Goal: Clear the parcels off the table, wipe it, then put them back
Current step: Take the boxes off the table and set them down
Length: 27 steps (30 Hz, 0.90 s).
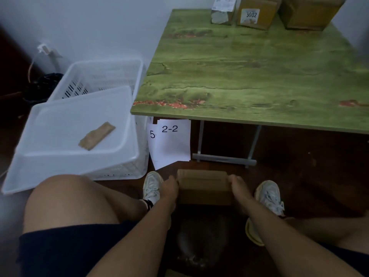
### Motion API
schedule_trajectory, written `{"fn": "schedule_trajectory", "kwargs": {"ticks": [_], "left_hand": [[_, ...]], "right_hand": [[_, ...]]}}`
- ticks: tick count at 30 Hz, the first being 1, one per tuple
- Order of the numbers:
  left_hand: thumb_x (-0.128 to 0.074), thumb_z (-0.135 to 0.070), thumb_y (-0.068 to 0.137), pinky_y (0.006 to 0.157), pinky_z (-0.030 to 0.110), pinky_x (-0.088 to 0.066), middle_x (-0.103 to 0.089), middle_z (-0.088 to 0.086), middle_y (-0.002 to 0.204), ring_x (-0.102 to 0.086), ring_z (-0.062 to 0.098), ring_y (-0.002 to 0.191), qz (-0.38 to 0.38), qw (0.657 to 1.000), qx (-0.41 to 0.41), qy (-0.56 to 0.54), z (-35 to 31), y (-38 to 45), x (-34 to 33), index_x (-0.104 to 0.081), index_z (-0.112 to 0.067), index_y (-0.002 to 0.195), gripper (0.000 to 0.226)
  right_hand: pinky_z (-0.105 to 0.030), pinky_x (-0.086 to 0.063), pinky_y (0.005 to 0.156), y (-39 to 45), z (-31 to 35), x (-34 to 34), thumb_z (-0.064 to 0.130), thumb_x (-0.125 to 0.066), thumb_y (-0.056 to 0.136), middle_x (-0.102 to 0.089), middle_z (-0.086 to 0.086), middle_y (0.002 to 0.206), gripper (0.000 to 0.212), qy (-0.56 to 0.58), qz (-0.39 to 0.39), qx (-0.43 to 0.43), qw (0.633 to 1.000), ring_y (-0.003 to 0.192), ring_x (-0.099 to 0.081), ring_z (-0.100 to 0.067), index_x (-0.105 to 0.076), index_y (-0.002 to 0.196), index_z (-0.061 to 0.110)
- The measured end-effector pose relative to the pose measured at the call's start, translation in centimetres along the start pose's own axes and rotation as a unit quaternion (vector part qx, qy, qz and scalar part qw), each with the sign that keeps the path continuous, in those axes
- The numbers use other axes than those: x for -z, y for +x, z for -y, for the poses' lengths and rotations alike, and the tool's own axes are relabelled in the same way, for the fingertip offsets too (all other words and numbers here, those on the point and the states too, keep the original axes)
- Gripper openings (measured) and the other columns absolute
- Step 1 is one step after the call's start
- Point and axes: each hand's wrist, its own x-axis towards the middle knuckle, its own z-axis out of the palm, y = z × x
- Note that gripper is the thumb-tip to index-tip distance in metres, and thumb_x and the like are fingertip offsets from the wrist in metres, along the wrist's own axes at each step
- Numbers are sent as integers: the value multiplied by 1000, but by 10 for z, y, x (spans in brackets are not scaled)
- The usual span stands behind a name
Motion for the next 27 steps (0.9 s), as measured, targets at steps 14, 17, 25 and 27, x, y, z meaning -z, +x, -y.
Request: {"fn": "schedule_trajectory", "kwargs": {"ticks": [14,17,25,27], "left_hand": [[-40,-10,102,56,10,-40,-59,2,102,-54,14,87,88,994,34,62,41,76,-58,-49,-1,135,35],[-39,-9,102,79,14,-44,-55,11,125,-52,31,121,123,984,56,113,49,84,-57,-45,4,137,37],[-44,4,97,47,7,-42,-55,5,84,-58,5,58,154,982,80,81,69,89,-32,-49,7,128,31],[-46,-1,97,51,9,-42,-52,-1,79,-54,3,61,148,982,85,82,62,84,-26,-59,-3,105,15]], "right_hand": [[-33,-38,79,89,-79,-53,29,-52,96,-52,-7,112,28,16,13,-147,989,98,-50,-23,-47,120,15],[-32,-40,80,98,-81,-59,30,-53,95,-57,-9,115,31,-30,13,-176,984,100,-54,-26,-53,120,13],[-32,-42,89,86,-52,-60,31,-49,97,-51,-13,135,48,-167,56,-163,971,116,-54,-30,-40,139,10],[-32,-42,92,80,-46,-56,32,-46,99,-53,-11,133,42,-210,70,-128,967,117,-54,-29,-45,137,12]]}}
